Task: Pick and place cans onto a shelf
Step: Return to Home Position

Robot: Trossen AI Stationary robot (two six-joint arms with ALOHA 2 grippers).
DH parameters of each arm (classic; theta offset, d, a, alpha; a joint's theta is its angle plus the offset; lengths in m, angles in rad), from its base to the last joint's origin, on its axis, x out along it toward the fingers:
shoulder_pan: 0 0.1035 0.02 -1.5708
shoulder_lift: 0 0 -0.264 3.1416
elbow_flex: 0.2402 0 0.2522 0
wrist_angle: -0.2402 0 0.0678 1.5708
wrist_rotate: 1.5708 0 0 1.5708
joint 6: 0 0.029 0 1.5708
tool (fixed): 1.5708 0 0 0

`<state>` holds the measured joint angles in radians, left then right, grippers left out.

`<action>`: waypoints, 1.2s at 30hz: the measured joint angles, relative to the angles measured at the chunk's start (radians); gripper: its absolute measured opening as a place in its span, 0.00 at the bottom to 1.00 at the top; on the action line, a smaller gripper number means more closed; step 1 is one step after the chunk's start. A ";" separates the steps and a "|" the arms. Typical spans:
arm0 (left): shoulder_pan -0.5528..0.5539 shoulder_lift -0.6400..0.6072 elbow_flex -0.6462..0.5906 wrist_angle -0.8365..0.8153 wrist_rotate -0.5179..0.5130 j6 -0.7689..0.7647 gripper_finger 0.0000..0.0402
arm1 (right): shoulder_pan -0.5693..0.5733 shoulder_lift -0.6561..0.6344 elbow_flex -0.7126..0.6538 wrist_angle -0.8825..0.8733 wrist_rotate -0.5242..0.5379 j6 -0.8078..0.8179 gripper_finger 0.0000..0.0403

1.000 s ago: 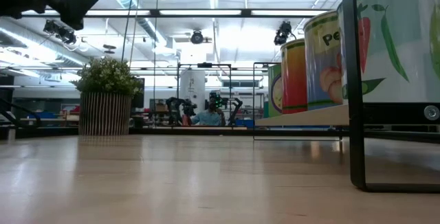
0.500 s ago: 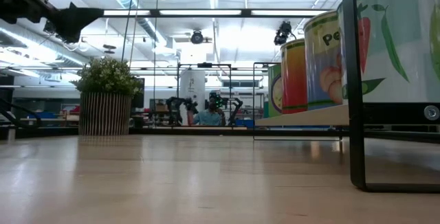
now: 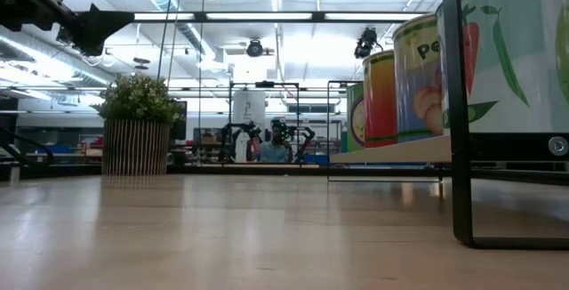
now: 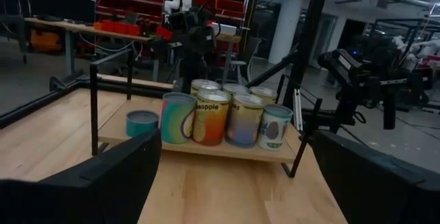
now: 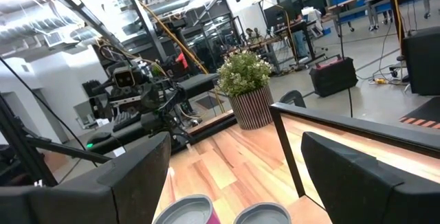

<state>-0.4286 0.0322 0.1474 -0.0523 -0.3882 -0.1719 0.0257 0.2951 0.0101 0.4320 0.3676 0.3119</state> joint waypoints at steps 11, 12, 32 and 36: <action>-0.041 0.007 0.000 0.002 0.004 0.000 0.96 | 0.000 0.000 0.000 0.000 0.002 0.000 0.83; -0.041 0.007 0.000 0.001 0.004 0.000 0.96 | 0.000 0.000 0.000 0.000 0.002 0.000 0.83; -0.040 0.007 0.000 0.003 0.004 0.001 0.96 | 0.000 0.000 0.000 0.000 0.001 0.000 0.83; -0.040 0.007 0.000 0.003 0.004 0.001 0.96 | 0.000 0.000 0.000 0.000 0.001 0.000 0.83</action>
<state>-0.4690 0.0391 0.1474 -0.0498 -0.3840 -0.1709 0.0257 0.2951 0.0101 0.4320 0.3687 0.3119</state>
